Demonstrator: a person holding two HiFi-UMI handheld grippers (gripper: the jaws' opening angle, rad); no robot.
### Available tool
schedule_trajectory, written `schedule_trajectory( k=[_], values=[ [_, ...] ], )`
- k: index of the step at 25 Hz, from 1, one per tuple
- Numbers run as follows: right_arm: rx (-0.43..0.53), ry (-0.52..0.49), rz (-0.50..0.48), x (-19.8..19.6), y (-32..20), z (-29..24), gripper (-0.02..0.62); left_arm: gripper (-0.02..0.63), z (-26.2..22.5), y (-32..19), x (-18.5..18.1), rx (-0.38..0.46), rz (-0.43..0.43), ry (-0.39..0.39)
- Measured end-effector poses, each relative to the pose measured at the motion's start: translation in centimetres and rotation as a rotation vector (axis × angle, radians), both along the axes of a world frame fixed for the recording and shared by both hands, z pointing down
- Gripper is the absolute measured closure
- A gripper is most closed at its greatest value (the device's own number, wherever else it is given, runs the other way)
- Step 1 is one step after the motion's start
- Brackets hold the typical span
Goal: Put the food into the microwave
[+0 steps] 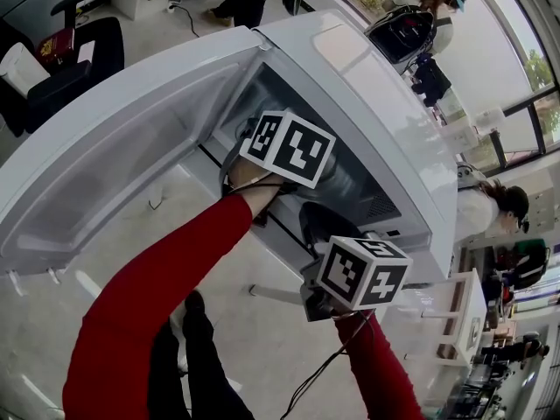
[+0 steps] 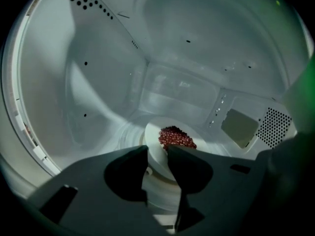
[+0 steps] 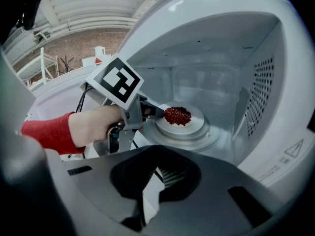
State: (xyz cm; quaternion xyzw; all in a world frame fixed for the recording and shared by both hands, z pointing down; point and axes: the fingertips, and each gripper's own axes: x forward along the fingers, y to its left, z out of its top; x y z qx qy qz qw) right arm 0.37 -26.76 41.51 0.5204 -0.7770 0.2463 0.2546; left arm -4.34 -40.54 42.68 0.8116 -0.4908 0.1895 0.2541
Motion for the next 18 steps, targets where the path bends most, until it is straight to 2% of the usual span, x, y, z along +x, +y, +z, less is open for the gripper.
schedule_trajectory(
  k=[7, 14, 18],
  values=[
    [-0.002, -0.001, -0.003, 0.13, 0.05, -0.16, 0.581, 0.479, 0.15, -0.19, 0.18, 0.038, 0.013, -0.12],
    [-0.005, -0.001, 0.002, 0.51, 0.23, 0.25, 0.581, 0.479, 0.3, -0.19, 0.07, 0.053, 0.015, -0.12],
    [0.003, -0.008, 0.002, 0.17, 0.26, 0.54, 0.581, 0.482, 0.31, -0.16, -0.78, 0.067, 0.014, -0.082]
  ],
)
